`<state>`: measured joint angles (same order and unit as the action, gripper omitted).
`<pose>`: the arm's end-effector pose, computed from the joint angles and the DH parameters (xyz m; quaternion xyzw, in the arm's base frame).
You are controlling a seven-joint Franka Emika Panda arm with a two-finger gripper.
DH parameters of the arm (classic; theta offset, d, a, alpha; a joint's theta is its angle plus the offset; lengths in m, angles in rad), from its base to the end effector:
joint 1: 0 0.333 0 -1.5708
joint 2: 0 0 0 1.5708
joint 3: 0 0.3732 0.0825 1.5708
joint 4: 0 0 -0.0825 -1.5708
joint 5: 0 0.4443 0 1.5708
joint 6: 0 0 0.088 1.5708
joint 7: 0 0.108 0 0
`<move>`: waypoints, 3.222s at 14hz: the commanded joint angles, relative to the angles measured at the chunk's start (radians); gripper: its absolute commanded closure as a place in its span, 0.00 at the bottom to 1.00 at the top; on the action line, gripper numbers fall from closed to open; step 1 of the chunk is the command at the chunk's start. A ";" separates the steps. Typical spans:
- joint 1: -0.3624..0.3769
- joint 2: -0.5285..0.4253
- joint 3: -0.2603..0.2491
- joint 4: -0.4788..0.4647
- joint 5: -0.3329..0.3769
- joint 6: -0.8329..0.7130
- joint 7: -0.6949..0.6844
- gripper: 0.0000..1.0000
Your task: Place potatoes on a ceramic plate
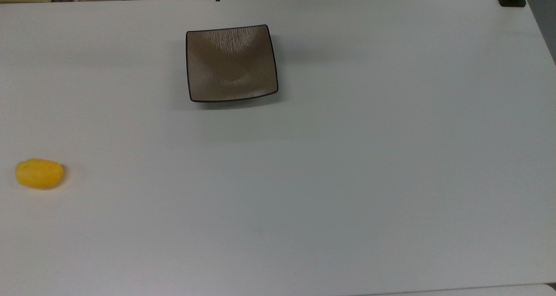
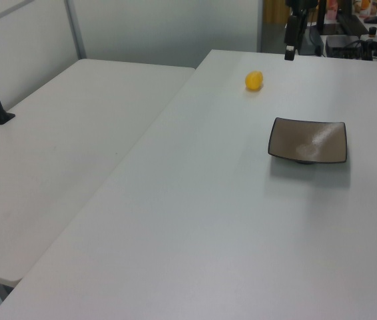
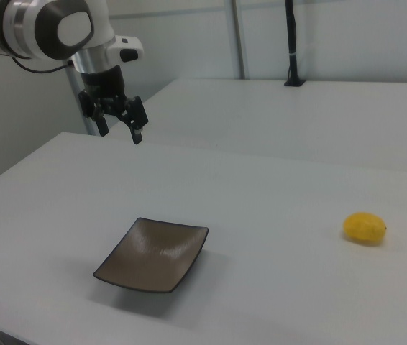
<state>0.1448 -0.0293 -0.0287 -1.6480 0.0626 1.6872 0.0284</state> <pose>0.6097 0.0769 0.6681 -0.9981 -0.0412 -0.0318 0.0340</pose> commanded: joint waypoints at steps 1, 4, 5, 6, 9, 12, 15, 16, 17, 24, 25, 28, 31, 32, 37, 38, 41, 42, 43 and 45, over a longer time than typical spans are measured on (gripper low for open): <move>0.004 -0.015 -0.028 -0.018 0.000 0.023 0.118 0.00; -0.001 -0.008 -0.075 -0.013 -0.001 0.031 0.209 0.00; -0.019 -0.001 -0.077 -0.010 -0.004 0.045 0.232 0.00; -0.034 0.002 -0.077 -0.007 -0.007 0.061 0.264 0.00; -0.077 0.028 -0.079 0.004 -0.033 0.120 0.350 0.00; -0.100 0.067 -0.120 0.020 -0.053 0.201 0.407 0.00; -0.106 0.152 -0.190 0.078 -0.056 0.242 0.470 0.00; -0.114 0.179 -0.201 0.103 -0.058 0.278 0.488 0.00; -0.120 0.205 -0.209 0.114 -0.069 0.311 0.513 0.00; -0.217 0.429 -0.244 0.287 -0.112 0.478 0.591 0.00; -0.228 0.448 -0.244 0.289 -0.112 0.515 0.600 0.00; -0.266 0.521 -0.246 0.336 -0.112 0.595 0.634 0.00; -0.303 0.621 -0.246 0.425 -0.113 0.626 0.663 0.00; -0.313 0.656 -0.246 0.454 -0.113 0.640 0.682 0.00; -0.341 0.790 -0.267 0.499 -0.113 0.718 0.709 0.00; -0.341 0.819 -0.278 0.499 -0.113 0.741 0.709 0.00; -0.343 0.870 -0.289 0.499 -0.113 0.784 0.711 0.00; -0.341 0.879 -0.289 0.498 -0.113 0.790 0.711 0.00; -0.341 0.894 -0.289 0.499 -0.115 0.792 0.726 0.00; -0.338 0.910 -0.287 0.498 -0.115 0.816 0.742 0.00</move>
<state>-0.2048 0.8516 -0.3008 -1.1774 -0.0384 2.4684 0.7291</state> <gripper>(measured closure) 0.000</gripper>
